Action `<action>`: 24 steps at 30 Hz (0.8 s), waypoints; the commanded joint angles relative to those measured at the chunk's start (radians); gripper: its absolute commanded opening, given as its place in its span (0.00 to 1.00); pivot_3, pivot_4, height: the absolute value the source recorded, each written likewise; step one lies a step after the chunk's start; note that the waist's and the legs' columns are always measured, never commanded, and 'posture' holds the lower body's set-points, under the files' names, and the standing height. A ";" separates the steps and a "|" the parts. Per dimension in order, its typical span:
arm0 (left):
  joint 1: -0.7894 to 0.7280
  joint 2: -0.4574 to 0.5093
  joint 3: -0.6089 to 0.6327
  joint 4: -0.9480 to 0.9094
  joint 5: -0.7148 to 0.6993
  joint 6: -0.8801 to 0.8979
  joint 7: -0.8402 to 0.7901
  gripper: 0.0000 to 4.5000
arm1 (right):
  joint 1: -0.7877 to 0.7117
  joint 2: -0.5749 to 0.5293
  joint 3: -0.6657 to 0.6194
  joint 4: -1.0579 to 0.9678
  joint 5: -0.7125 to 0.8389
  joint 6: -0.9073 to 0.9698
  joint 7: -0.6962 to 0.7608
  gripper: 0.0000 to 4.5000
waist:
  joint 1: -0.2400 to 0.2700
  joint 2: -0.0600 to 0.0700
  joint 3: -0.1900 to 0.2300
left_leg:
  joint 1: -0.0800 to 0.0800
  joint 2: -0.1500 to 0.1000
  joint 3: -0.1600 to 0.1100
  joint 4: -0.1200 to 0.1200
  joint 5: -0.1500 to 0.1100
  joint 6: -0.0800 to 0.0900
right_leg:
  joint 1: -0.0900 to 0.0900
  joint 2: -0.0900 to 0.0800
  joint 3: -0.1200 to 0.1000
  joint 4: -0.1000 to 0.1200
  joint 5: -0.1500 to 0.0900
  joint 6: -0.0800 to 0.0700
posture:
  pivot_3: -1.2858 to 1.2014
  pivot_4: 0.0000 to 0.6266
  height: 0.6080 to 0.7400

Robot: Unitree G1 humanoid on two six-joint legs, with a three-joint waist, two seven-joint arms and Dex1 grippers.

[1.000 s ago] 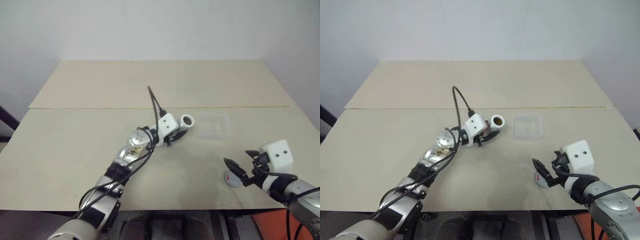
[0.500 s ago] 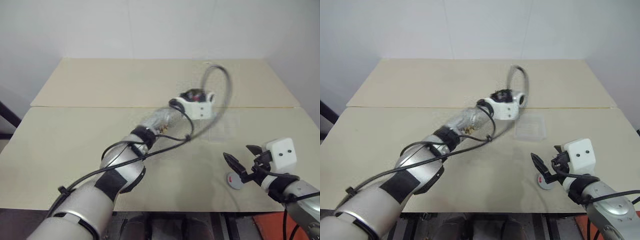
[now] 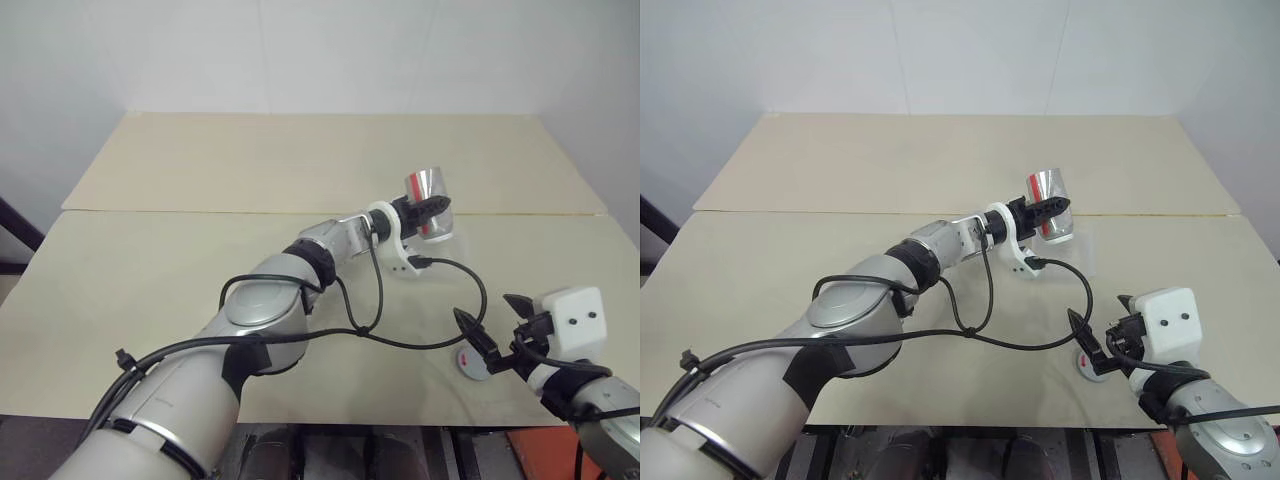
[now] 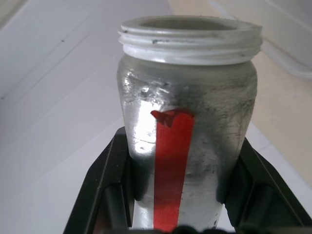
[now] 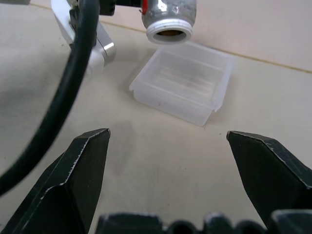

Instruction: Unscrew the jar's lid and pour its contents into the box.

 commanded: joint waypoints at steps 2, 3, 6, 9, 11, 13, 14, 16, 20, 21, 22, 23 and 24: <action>-0.044 -0.006 0.018 -0.004 -0.006 0.020 0.014 0.43 | 0.011 0.003 -0.013 -0.035 -0.001 -0.037 -0.017 0.99 | -0.001 0.000 0.000 | 0.000 0.000 0.000 0.000 0.000 0.000 | 0.000 0.000 0.000 0.000 0.000 0.000 | 0.52 0.24 1.00; -0.043 -0.005 0.021 -0.003 -0.009 0.016 0.007 0.43 | 0.008 0.004 -0.009 -0.034 -0.004 -0.035 -0.018 0.99 | -0.001 0.000 0.000 | 0.000 0.000 0.000 0.000 0.000 0.000 | 0.000 0.000 0.000 0.000 0.000 0.000 | 0.52 0.24 1.00; -0.035 -0.002 0.047 -0.003 -0.034 0.004 -0.015 0.43 | 0.000 0.003 -0.001 -0.026 -0.010 -0.032 -0.015 0.99 | -0.001 0.000 0.000 | 0.000 0.000 0.000 0.000 0.000 0.000 | 0.000 0.000 0.000 0.000 0.000 0.000 | 0.52 0.24 1.00; 0.018 -0.013 0.292 -0.004 -0.291 -0.086 -0.289 0.43 | -0.001 -0.006 0.021 -0.008 -0.035 -0.033 -0.011 0.99 | -0.001 0.001 -0.001 | 0.000 0.000 0.000 0.001 0.000 0.000 | 0.000 0.000 0.000 0.001 0.000 0.000 | 0.52 0.24 1.00; 0.051 -0.034 0.508 -0.012 -0.512 -0.072 -0.507 0.43 | -0.003 -0.001 0.033 0.000 -0.044 -0.034 -0.011 0.99 | -0.002 0.002 -0.001 | 0.000 0.002 0.001 0.002 0.000 0.000 | 0.000 0.000 0.000 0.001 0.000 0.000 | 0.52 0.24 1.00; 0.064 -0.065 0.767 -0.028 -0.773 0.039 -0.733 0.43 | -0.011 0.005 0.042 0.003 -0.049 -0.035 -0.012 0.99 | -0.005 0.002 -0.001 | 0.000 0.002 0.001 0.003 0.000 0.000 | 0.000 0.000 0.000 0.002 0.000 0.000 | 0.52 0.24 1.00; 0.064 -0.070 0.840 -0.035 -0.838 0.077 -0.782 0.43 | -0.016 0.008 0.045 0.004 -0.049 -0.035 -0.012 0.99 | -0.007 0.002 -0.001 | 0.000 0.002 0.001 0.005 0.001 -0.001 | 0.000 0.000 -0.001 0.003 0.000 0.000 | 0.52 0.24 1.00; 0.062 -0.069 0.927 -0.044 -0.912 0.135 -0.816 0.43 | -0.021 0.008 0.046 0.005 -0.051 -0.033 -0.010 0.99 | -0.013 0.002 -0.001 | 0.000 0.002 0.001 0.006 0.001 -0.001 | -0.001 0.000 0.000 0.004 0.000 0.000 | 0.52 0.24 1.00; 0.057 -0.040 1.025 -0.052 -0.981 0.221 -0.761 0.43 | -0.035 0.002 0.051 0.022 -0.056 -0.034 0.001 0.99 | -0.016 0.002 -0.001 | 0.002 -0.001 0.000 0.006 0.001 -0.002 | 0.002 0.000 0.000 0.003 0.000 0.000 | 0.52 0.24 1.00; 0.056 -0.034 1.028 -0.054 -0.979 0.225 -0.746 0.43 | -0.037 0.001 0.049 0.026 -0.056 -0.034 0.005 0.99 | -0.016 0.002 -0.001 | 0.003 -0.001 0.000 0.006 0.001 -0.001 | 0.002 0.000 0.000 0.003 0.000 0.000 | 0.52 0.24 1.00; 0.053 -0.028 1.037 -0.055 -0.983 0.231 -0.737 0.43 | -0.040 -0.005 0.054 0.030 -0.061 -0.033 0.010 0.99 | -0.016 0.002 -0.001 | 0.003 -0.002 0.000 0.006 0.001 -0.002 | 0.002 0.001 0.000 0.004 0.000 0.000 | 0.52 0.24 1.00; 0.049 -0.023 1.035 -0.056 -0.977 0.228 -0.725 0.43 | -0.042 -0.008 0.059 0.035 -0.066 -0.034 0.013 0.99 | -0.016 0.002 -0.001 | 0.003 -0.002 0.000 0.006 0.001 -0.002 | 0.002 0.000 0.000 0.004 0.000 -0.001 | 0.52 0.24 1.00; 0.047 -0.019 1.028 -0.058 -0.966 0.221 -0.715 0.43 | -0.043 -0.010 0.062 0.038 -0.070 -0.035 0.016 0.99 | -0.017 0.002 -0.001 | 0.003 -0.002 0.000 0.006 0.001 -0.002 | 0.003 0.000 0.000 0.006 0.000 -0.001 | 0.52 0.24 1.00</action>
